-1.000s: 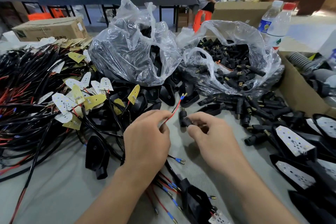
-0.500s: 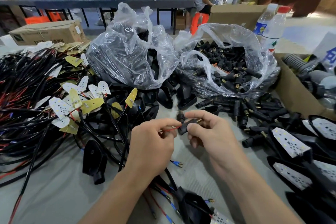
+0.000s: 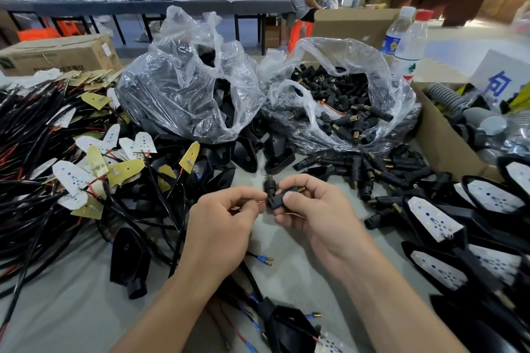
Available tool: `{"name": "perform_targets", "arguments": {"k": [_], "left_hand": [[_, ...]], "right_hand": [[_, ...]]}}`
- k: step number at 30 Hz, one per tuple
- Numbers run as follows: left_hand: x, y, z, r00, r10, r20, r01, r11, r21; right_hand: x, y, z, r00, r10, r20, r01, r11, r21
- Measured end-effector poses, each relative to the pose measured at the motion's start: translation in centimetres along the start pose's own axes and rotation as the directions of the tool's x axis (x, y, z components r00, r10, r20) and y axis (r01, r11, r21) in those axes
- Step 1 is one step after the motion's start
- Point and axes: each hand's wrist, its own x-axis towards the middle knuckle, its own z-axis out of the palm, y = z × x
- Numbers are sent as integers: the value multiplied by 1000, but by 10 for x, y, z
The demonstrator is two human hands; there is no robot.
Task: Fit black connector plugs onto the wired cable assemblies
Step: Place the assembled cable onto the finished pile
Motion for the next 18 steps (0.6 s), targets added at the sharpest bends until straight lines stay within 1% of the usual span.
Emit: {"name": "perform_targets", "arguments": {"k": [4, 5, 6, 8, 10, 11, 12, 14, 16, 18], "left_hand": [[-3, 4, 0, 999, 37, 36, -39, 998, 52], [-3, 4, 0, 999, 34, 36, -36, 998, 52], [-2, 2, 0, 999, 27, 24, -28, 998, 53], [-1, 0, -1, 1000, 25, -19, -24, 999, 47], [-1, -2, -1, 998, 24, -51, -24, 1000, 4], [-1, -2, -1, 998, 16, -57, -18, 999, -31], [0, -2, -1, 998, 9, -59, -13, 998, -62], [1, -2, 0, 998, 6, -63, -11, 996, -92], [2, -3, 0, 998, 4, -62, -10, 996, -94], [1, -2, 0, 998, 2, -62, -7, 997, -82]], "right_hand": [[-2, -1, 1, 998, -51, 26, 52, 998, -44], [-2, -1, 1, 998, -63, 21, 63, 997, -32], [-2, -1, 2, 997, -75, 1, 75, 997, 2], [1, -2, 1, 991, -95, -95, 103, 991, 82], [4, -3, -2, 977, -110, -181, 131, 986, 105], [5, -3, -4, 975, -111, -190, 132, 986, 102], [6, -4, -5, 979, -106, -173, 124, 987, 98], [4, -3, -4, 993, -82, -87, 91, 991, 96], [2, -2, -2, 998, -60, -2, 60, 994, 86], [1, -1, -1, 997, -55, 48, 51, 996, 66]]}}
